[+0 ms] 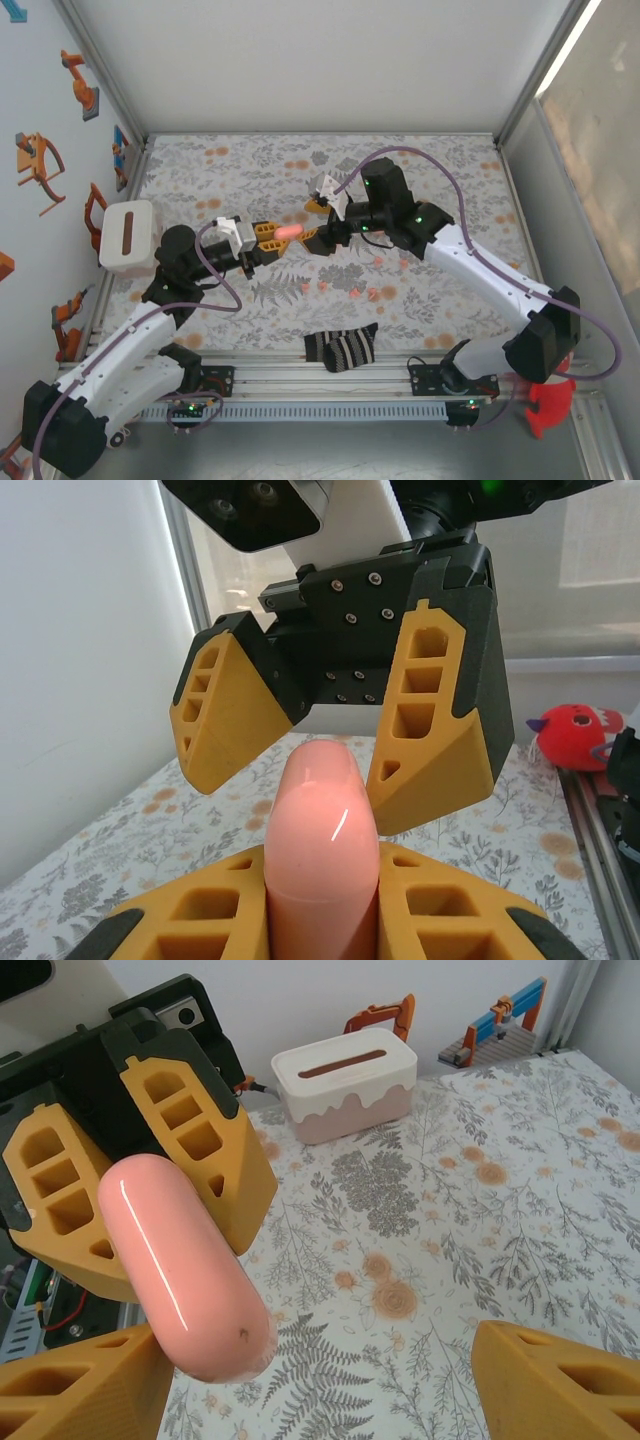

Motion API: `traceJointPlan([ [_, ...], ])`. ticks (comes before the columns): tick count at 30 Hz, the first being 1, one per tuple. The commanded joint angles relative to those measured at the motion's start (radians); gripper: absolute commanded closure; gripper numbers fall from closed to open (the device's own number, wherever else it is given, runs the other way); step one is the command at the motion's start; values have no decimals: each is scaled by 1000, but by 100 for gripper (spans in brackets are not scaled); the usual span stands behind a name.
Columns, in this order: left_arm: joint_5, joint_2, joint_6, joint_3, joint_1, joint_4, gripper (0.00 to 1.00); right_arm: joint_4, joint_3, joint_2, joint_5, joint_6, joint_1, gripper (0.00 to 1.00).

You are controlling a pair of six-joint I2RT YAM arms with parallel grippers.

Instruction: Insert wireless bluetooth earbuds into charging case

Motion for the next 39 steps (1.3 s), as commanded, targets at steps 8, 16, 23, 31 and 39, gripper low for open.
traceJointPlan([
  [8, 57, -9, 50, 17, -7, -66, 100, 36, 64, -31, 57, -21, -2, 23],
  [16, 59, -5, 55, 16, -8, -73, 100, 35, 65, -29, 69, -23, -3, 23],
  [23, 49, -12, 53, 11, -10, -67, 100, 37, 66, -36, 57, -23, -2, 23],
  [31, -99, -61, 15, -71, -11, -8, 100, 29, 30, -114, 162, 44, -3, 23],
  [39, -218, -238, -48, -184, -12, -40, 100, -129, 26, -108, 415, 250, -4, 30],
])
